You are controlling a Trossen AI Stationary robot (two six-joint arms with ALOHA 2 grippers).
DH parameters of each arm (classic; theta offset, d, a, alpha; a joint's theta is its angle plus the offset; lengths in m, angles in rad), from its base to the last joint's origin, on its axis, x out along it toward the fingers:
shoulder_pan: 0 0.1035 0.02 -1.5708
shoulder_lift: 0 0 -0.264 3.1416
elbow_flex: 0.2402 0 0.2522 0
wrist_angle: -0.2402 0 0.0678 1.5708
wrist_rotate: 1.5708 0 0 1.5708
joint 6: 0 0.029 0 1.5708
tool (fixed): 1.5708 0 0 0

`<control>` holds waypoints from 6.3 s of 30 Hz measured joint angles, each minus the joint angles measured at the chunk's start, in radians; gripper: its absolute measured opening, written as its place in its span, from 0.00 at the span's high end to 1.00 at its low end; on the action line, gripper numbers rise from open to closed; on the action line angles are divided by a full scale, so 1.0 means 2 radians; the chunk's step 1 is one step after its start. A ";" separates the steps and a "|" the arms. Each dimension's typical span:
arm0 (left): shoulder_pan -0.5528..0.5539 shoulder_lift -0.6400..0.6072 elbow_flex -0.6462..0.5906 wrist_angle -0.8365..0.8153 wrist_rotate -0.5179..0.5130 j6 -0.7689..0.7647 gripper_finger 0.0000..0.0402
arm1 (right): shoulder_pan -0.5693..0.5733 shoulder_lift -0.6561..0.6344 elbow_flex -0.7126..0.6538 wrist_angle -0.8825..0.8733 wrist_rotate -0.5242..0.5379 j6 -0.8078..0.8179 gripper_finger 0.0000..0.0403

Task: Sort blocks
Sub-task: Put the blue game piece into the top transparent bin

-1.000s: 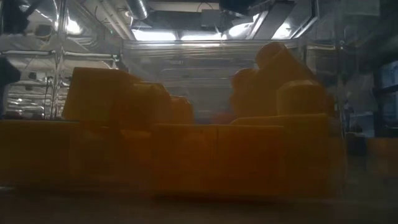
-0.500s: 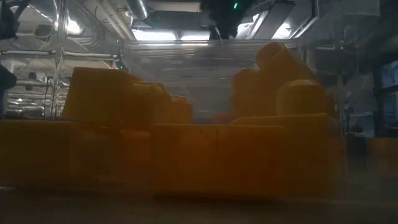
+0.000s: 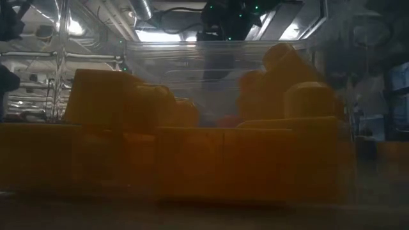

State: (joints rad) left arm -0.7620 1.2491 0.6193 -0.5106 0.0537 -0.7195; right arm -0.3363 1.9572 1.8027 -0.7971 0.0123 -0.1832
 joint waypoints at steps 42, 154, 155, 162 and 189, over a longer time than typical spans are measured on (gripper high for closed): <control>-0.018 0.070 0.000 0.053 -0.075 0.070 0.71 | 0.030 -0.045 0.039 -0.208 -0.114 -0.007 0.32; 0.531 0.075 0.059 0.496 -0.238 0.219 0.49 | 0.597 -0.076 -0.304 -0.031 0.003 0.495 0.32; 0.531 0.075 0.059 0.496 -0.238 0.219 0.49 | 0.597 -0.076 -0.304 -0.031 0.003 0.495 0.32; 0.531 0.075 0.059 0.496 -0.238 0.219 0.49 | 0.597 -0.074 -0.304 -0.027 0.036 0.495 0.32; 0.531 0.075 0.059 0.495 -0.238 0.215 0.49 | 0.596 -0.050 -0.297 -0.009 0.058 0.489 0.46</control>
State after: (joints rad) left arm 0.3008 1.3987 0.7364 0.4789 -0.4227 -0.2889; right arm 0.8555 1.8580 1.2093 -0.8143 0.1286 0.7956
